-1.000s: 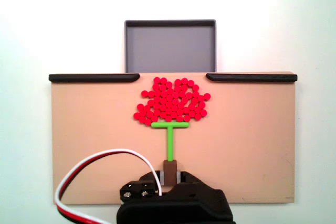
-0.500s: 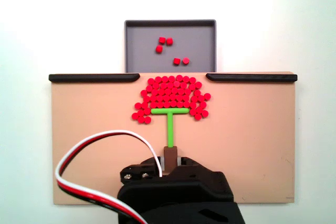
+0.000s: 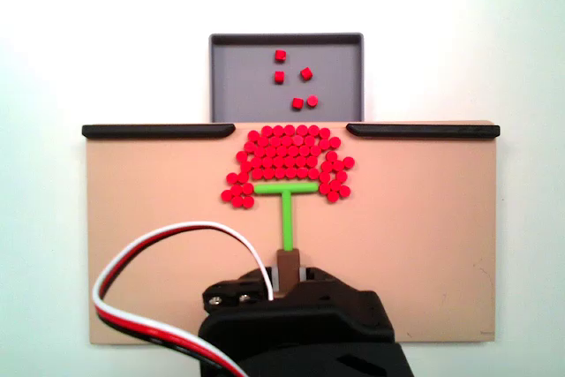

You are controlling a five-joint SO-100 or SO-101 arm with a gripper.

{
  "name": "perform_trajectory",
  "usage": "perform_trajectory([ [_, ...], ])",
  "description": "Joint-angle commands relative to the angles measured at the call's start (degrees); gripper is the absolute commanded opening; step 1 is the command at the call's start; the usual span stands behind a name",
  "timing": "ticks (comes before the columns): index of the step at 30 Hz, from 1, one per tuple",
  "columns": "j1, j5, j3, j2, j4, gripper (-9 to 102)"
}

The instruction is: Push granules from bottom to the grey container

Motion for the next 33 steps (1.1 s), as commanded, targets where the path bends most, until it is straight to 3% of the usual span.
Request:
perform_trajectory([
  [1,0.3,-0.3,-3.4,3.2,1.8,0],
  [6,0.1,-0.4,-6.4,6.6,5.6,0],
  [16,0.3,-0.6,-7.8,18.4,21.6,0],
  [33,1.4,-3.8,1.1,27.2,22.9,0],
])
